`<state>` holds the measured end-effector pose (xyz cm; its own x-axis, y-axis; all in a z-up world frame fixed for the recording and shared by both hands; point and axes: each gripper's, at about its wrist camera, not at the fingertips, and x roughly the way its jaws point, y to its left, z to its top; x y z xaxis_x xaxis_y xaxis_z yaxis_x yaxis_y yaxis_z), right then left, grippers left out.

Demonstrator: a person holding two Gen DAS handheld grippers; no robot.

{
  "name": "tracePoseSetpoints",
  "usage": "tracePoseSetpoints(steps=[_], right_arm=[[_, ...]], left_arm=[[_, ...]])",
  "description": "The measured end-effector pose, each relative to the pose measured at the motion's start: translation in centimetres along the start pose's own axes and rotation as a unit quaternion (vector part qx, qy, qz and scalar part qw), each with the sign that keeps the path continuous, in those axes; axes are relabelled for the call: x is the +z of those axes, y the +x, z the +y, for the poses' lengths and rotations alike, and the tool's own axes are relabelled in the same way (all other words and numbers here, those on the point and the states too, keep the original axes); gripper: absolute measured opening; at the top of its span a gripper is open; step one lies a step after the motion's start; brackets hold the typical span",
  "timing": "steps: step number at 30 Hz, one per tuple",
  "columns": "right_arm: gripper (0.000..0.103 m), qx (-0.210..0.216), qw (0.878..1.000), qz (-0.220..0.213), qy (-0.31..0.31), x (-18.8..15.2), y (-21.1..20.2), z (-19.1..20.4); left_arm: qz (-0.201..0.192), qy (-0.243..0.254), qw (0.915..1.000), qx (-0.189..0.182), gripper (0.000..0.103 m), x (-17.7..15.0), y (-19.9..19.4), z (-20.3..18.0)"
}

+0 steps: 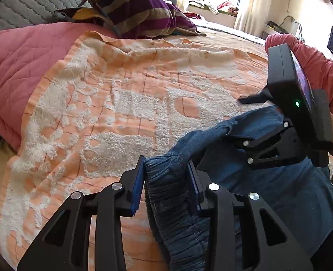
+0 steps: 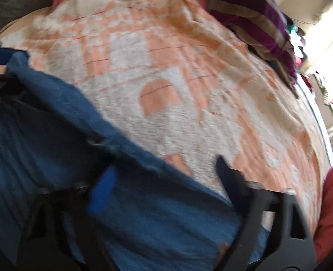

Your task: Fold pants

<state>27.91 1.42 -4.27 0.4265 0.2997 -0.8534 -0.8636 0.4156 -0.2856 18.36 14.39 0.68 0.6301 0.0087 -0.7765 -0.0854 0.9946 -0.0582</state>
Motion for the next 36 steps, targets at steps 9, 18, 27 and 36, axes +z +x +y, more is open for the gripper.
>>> tracePoseSetpoints(steps=[9, 18, 27, 36], right_arm=[[0.006, 0.019, 0.996, -0.063, 0.066, -1.5, -4.2, 0.6], [0.004, 0.010, 0.986, -0.117, 0.117, -5.6, -10.6, 2.2], [0.004, 0.031, 0.978, -0.157, 0.131, -10.7, -17.7, 7.2], [0.004, 0.068, 0.978, -0.165, 0.108, -14.8, -19.8, 14.0]], left_arm=[[0.001, 0.002, 1.0000, 0.008, 0.033, -0.4, -0.2, 0.4], [-0.037, 0.038, 0.9985, 0.012, 0.033, -1.4, -3.4, -1.8], [-0.083, 0.087, 0.9924, 0.029, 0.033, -5.6, -8.8, -4.4], [-0.046, 0.084, 0.9950, 0.028, 0.033, -10.1, -10.7, -4.4]])
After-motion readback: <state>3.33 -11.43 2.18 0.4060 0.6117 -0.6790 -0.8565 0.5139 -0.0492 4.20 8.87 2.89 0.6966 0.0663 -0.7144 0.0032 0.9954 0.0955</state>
